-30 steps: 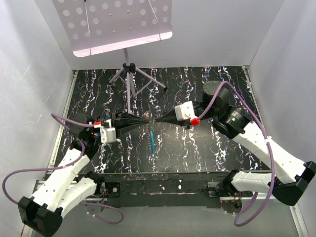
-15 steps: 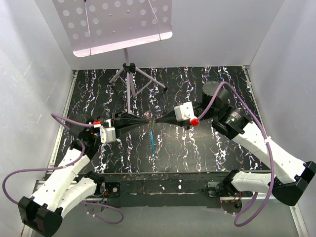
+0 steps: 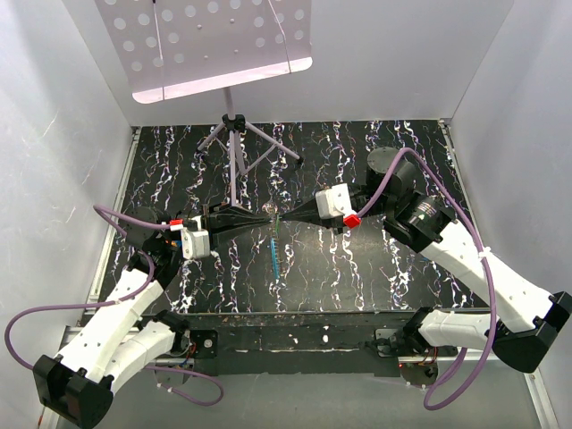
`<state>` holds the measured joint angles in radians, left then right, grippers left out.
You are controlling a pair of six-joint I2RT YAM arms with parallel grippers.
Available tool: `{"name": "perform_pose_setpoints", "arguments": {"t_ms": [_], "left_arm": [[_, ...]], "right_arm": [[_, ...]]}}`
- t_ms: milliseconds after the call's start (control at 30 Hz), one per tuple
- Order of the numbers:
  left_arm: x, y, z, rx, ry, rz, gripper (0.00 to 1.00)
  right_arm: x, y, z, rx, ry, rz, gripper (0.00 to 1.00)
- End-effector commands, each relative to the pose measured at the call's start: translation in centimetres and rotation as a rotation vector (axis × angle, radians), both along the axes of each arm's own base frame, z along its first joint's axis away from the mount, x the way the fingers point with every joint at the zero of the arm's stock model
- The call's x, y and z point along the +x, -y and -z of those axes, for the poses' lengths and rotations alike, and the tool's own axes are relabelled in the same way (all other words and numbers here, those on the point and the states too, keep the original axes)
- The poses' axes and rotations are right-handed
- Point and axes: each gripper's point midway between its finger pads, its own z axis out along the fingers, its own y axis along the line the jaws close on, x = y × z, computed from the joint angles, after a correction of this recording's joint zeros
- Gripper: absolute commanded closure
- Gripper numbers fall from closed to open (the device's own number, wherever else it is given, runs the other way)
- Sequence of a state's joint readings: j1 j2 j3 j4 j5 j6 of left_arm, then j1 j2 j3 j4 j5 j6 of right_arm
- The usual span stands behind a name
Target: Put the keys on the keyring
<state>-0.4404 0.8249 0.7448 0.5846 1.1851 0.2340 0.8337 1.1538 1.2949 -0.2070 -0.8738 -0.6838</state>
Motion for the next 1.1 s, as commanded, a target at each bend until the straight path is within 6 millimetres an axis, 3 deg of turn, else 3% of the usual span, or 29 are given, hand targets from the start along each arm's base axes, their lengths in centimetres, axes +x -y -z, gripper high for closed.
{"name": "perform_pose_setpoints", "arguments": {"t_ms": [0, 1067], "left_arm": [[0.36, -0.33, -0.86, -0.036, 0.026, -0.041, 1.00], [0.48, -0.25, -0.69, -0.043, 0.001, -0.037, 1.00]], "right_arm": [[-0.77, 0.05, -1.14, 0.038, 0.025, -0.027, 0.99], [-0.78, -0.45, -1.27, 0.048, 0.031, -0.037, 0.99]]}}
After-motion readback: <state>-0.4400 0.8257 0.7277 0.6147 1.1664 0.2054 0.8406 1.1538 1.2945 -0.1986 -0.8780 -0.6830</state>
